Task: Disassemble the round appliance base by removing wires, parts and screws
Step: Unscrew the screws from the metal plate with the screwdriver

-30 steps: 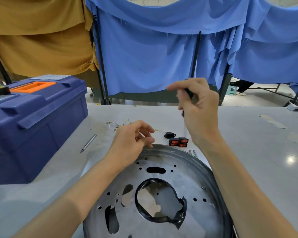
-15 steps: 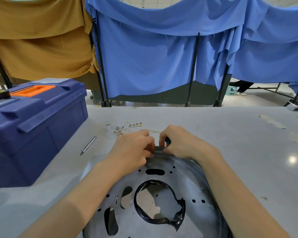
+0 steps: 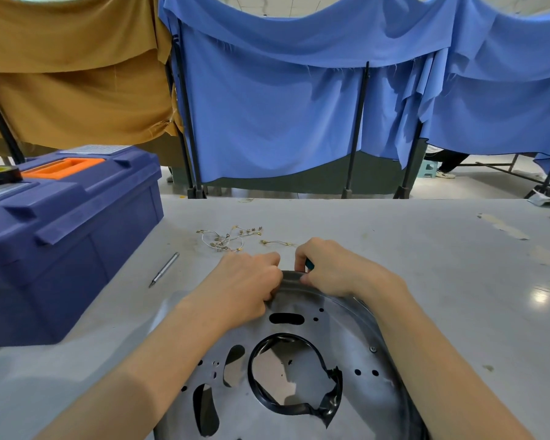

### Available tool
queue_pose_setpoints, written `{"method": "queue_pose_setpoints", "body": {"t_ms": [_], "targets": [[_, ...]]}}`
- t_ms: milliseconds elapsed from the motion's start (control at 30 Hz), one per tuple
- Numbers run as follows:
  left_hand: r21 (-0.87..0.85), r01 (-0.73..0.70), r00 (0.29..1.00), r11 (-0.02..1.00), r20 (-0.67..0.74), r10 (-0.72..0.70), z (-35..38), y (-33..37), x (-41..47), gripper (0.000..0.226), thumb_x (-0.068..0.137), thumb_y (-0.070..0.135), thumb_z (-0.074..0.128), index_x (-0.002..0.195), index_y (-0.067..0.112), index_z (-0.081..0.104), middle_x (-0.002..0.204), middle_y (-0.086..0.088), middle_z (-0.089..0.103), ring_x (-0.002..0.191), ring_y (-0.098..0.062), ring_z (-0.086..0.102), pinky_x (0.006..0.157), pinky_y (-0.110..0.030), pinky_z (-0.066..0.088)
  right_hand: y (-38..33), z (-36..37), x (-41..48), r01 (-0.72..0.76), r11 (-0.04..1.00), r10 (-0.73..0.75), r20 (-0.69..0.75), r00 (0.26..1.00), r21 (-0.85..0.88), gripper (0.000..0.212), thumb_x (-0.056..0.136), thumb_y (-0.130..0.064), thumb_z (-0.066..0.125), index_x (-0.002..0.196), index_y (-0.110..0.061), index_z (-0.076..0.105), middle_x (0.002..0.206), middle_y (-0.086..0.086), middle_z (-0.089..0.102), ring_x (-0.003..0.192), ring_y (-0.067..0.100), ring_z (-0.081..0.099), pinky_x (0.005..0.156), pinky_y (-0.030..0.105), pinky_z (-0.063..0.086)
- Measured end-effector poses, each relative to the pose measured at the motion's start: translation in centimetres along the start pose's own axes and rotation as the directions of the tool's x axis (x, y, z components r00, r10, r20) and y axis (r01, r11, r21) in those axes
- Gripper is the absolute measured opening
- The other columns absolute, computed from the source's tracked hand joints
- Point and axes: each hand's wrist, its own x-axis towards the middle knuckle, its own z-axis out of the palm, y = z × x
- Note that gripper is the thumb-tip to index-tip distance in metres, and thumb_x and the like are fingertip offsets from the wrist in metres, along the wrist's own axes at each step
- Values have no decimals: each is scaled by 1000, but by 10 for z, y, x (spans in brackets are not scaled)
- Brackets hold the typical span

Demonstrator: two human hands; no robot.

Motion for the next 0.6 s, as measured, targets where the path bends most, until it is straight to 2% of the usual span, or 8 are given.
{"method": "queue_pose_setpoints", "body": {"t_ms": [67,167,400,600], "targets": [[35,-2,1000,999,5,2,1,2,0,14,90,11,49,101,12,57,104,-2,47,78,-30,57,53,-33,27,-1,0,-1,2,1000,-2,9,1000,-4,15,92,-6,52,95,-21,51,100,2,49,91,23,50,74,30,41],[67,3,1000,998,14,-4,0,3,-1,16,86,7,48,100,11,53,104,-4,44,61,-27,40,46,-31,17,-2,-1,-2,6,1000,-6,16,1000,-8,15,93,-6,52,96,-20,50,99,3,49,90,23,50,73,29,40],[103,-20,1000,994,8,19,0,7,-3,21,82,0,46,100,10,48,106,-7,42,49,-20,23,45,-31,13,-3,0,-1,1,1000,0,25,1000,-19,14,93,-6,51,97,-20,50,98,3,50,90,24,51,73,30,41],[125,-26,1000,992,-8,28,2,7,-3,26,82,-1,44,105,10,46,108,-7,40,50,-21,25,45,-31,12,-3,-1,-1,-2,1000,3,25,1000,-21,15,93,-6,51,97,-20,50,99,3,50,90,23,50,73,29,40]]}}
